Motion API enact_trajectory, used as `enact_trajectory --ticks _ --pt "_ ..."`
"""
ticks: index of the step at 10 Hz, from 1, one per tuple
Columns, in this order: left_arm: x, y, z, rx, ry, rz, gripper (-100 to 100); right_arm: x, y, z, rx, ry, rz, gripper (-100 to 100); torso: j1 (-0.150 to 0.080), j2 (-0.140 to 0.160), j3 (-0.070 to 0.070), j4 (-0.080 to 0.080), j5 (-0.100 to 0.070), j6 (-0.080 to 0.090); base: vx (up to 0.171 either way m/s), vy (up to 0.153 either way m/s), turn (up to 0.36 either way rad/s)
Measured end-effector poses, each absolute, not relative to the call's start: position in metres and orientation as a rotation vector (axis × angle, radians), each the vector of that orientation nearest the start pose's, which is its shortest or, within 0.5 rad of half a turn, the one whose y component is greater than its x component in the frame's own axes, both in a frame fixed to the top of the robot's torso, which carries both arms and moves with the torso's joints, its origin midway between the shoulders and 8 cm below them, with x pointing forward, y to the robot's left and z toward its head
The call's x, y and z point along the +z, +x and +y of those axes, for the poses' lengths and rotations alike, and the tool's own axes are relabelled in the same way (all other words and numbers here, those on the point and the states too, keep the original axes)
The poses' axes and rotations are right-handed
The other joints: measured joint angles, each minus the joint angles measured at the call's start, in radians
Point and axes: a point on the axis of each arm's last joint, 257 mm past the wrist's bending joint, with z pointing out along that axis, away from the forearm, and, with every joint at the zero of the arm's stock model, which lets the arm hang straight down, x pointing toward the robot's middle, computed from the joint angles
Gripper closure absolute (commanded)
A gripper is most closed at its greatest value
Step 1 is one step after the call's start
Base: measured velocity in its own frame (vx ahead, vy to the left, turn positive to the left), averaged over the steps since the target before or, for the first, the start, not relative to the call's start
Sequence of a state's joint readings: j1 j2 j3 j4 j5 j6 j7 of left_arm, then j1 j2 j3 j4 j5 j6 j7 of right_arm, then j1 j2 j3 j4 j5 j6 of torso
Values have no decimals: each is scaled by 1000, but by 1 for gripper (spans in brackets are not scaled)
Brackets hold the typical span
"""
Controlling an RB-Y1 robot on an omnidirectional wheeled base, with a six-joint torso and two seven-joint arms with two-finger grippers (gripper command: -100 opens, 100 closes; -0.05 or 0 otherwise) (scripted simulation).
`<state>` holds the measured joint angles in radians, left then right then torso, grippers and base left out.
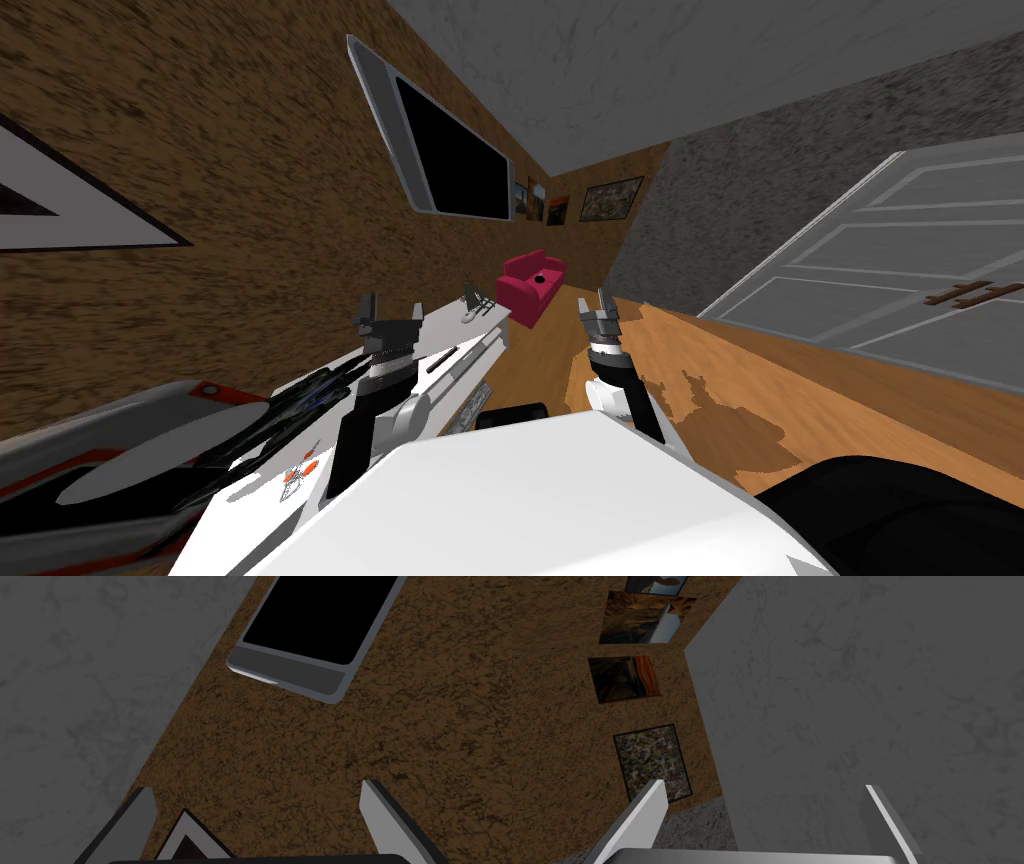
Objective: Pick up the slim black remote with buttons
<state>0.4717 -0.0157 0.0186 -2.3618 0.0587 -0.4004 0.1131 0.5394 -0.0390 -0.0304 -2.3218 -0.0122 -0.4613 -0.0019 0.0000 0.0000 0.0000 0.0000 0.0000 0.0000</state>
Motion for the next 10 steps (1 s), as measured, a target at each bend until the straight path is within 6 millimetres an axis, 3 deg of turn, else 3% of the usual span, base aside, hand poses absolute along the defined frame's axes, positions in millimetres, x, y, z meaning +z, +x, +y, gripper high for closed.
enact_trajectory --ticks 4,7,10 --pt "27 366 285 -1433 -761 666 -100 24 338 -290 1262 659 657 0 0 -2 -1 0 0 0 24 -1 -63" --pt "-15 393 286 -1405 -858 799 -100 24 338 -290 1262 659 657 0 0 -3 -2 -1 0 0 38 -3 -66" --pt "-42 410 293 -1379 -930 873 -100 24 338 -290 1262 659 657 0 0 -2 -1 -1 0 0 31 -2 -66"
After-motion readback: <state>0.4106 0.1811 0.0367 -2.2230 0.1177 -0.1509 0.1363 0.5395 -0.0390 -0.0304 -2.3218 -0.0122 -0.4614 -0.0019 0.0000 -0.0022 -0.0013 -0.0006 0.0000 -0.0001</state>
